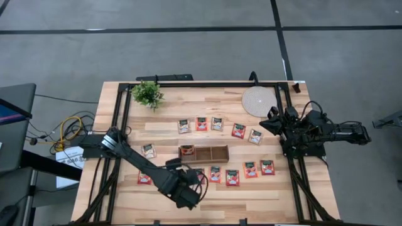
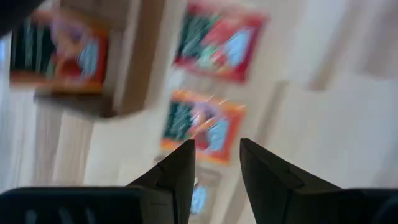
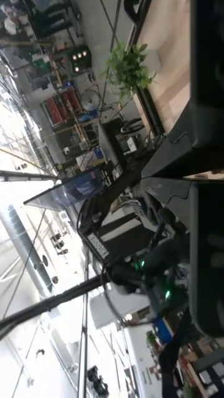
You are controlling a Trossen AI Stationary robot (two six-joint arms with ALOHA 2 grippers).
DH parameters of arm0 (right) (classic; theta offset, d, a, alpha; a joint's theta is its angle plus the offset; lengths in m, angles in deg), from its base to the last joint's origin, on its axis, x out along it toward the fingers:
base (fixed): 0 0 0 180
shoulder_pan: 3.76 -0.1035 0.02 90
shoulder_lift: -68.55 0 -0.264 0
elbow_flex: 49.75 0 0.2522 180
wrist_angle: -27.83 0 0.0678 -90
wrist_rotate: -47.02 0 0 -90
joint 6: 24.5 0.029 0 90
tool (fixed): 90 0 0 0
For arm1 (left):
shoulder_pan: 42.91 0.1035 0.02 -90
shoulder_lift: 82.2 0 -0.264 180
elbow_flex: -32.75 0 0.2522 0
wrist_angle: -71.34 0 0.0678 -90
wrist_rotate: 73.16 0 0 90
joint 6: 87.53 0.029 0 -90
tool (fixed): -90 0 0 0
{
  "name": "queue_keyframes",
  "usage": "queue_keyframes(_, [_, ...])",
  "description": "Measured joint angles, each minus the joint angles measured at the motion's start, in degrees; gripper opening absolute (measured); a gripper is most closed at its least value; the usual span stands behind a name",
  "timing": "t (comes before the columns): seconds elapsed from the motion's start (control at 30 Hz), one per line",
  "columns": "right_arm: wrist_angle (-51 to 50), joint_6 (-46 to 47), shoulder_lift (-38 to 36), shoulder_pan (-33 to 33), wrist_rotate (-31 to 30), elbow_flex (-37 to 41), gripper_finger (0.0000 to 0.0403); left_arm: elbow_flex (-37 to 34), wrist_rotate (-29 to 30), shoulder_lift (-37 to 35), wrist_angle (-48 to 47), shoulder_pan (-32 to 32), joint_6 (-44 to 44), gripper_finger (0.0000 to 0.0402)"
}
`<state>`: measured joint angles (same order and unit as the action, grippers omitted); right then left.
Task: Pick & Place Tea
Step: Put the orange tea bag into the left section of the wooden organizer
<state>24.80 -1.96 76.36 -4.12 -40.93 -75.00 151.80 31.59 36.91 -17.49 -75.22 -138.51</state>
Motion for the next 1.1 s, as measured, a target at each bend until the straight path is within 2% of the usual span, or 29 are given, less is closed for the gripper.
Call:
queue_keyframes(0.33, [-0.02,-0.01,0.00,0.00,1.45,0.00,0.0000,-11.26,-1.28,0.01,3.65,0.06,-4.19,0.0119])
queue_keyframes(0.6, [-0.14,-0.02,0.01,0.00,1.45,0.00,0.0000,-12.72,-1.76,-0.65,5.49,0.21,-6.34,0.0119])
queue_keyframes(0.9, [-0.22,-0.02,0.02,0.00,1.43,0.00,0.0000,-13.88,-1.84,-10.42,7.50,0.30,-5.71,0.0119])
queue_keyframes(1.1, [-0.26,-0.04,0.00,0.00,1.42,0.00,0.0000,-27.49,-1.43,-21.61,20.07,2.04,-10.58,0.0119])
